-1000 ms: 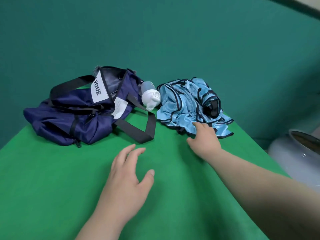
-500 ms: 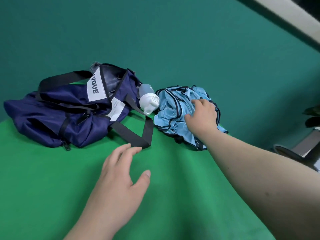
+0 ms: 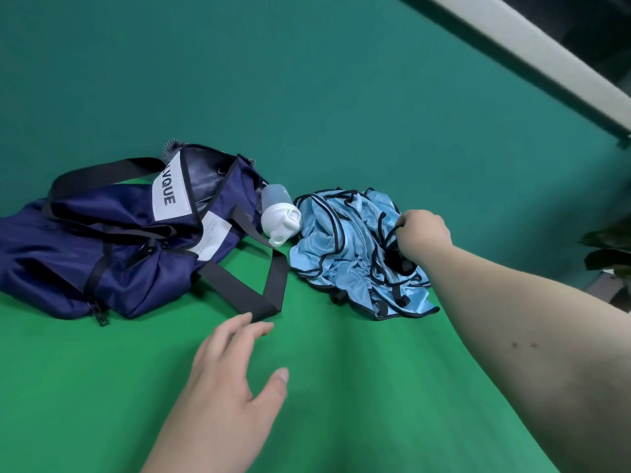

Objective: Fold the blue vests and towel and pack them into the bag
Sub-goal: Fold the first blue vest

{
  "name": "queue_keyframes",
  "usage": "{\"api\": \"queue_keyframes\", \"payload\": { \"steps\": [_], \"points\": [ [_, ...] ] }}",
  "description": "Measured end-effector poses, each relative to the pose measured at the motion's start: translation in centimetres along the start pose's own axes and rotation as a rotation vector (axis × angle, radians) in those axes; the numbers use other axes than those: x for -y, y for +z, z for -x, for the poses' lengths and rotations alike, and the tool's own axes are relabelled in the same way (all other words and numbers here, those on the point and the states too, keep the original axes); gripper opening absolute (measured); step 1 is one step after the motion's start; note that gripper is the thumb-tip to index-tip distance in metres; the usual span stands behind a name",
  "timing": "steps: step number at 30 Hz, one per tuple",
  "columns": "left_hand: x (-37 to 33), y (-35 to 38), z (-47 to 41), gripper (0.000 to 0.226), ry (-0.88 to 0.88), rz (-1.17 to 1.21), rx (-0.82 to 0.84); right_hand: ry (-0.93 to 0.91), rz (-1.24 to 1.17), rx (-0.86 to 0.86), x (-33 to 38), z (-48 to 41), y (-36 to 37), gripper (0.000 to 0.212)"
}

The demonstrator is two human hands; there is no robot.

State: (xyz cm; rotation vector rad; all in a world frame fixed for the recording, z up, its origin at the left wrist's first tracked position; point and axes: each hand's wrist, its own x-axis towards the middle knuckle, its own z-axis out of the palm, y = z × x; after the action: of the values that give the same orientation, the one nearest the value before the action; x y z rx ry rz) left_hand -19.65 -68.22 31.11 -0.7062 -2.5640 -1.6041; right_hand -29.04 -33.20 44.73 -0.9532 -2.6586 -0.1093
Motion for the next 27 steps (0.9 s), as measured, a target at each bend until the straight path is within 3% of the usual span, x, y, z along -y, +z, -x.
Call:
{"api": "queue_keyframes", "payload": {
  "steps": [6,9,17,21,27],
  "points": [
    [0.5,0.6,-0.4,0.038,0.009,0.003,0.014,0.082,-0.499,-0.056,-0.1,-0.8,-3.8,0.016],
    [0.6,0.7,-0.6,0.035,0.012,0.0,0.023,0.063,-0.534,-0.02,0.0,-0.9,-6.1,0.015],
    [0.7,0.6,-0.5,0.036,0.015,-0.035,0.067,0.054,-0.827,-0.362,-0.2,1.0,-12.4,0.012],
    [0.3,0.5,-0.4,0.037,0.017,-0.034,0.077,-0.005,-0.78,-0.392,-0.4,2.5,-13.1,0.012],
    [-0.3,0.7,-0.2,0.037,0.025,-0.042,0.092,0.006,-0.937,-0.554,-1.7,4.6,-14.0,0.01]
  ]
}}
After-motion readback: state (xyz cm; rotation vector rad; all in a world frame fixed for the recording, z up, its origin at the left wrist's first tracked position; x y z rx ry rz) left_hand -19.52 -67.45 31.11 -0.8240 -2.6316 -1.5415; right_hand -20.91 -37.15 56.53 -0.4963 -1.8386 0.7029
